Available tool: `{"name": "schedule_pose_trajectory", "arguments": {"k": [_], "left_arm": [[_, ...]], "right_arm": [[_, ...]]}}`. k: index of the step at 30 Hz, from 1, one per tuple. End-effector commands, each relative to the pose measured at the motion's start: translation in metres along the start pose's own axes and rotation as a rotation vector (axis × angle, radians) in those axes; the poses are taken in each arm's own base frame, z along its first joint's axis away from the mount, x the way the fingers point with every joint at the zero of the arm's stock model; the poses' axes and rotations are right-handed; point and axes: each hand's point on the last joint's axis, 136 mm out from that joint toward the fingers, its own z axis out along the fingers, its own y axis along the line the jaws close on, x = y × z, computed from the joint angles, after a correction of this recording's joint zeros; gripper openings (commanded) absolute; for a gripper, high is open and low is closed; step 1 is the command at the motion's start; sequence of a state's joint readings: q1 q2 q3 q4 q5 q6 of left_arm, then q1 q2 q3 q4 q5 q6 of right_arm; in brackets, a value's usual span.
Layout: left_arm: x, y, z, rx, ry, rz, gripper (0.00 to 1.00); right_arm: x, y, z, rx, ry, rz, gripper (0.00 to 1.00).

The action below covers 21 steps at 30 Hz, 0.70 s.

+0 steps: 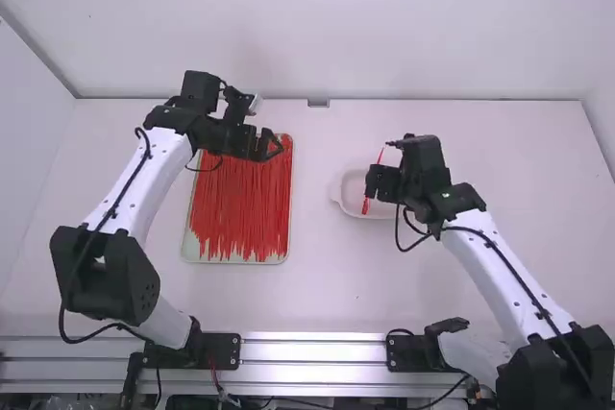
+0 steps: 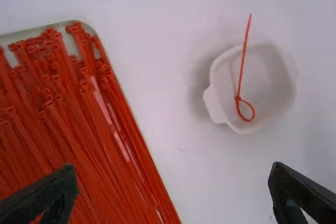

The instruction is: Fasten the cable tie

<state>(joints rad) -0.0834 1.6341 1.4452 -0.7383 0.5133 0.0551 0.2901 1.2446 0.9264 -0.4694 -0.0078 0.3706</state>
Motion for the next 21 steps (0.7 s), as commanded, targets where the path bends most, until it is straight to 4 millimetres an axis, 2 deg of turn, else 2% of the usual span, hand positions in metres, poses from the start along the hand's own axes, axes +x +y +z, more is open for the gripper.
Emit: {"name": "schedule_pose_trajectory", "arguments": {"k": [1,5,8,17,21], "left_arm": [[0.000,0.011,-0.019,-0.055,-0.048,-0.041,0.93],[-0.001,0.034,-0.034,-0.134,-0.109,-0.076,0.88],[-0.001,0.037,-0.039,-0.169,-0.137,-0.063,0.85],[0.002,0.050,-0.063,-0.322,-0.267,-0.015,0.71],[0.004,0.056,-0.077,-0.404,-0.341,0.004,0.63]], "right_arm": [[-0.005,-0.010,-0.009,0.012,-0.049,-0.013,0.94],[-0.011,-0.027,-0.015,0.030,-0.112,-0.028,0.88],[-0.014,-0.039,-0.019,0.046,-0.156,-0.039,0.85],[-0.021,-0.090,-0.042,0.150,-0.346,-0.103,0.67],[-0.018,-0.089,-0.049,0.155,-0.432,-0.185,0.58]]}}
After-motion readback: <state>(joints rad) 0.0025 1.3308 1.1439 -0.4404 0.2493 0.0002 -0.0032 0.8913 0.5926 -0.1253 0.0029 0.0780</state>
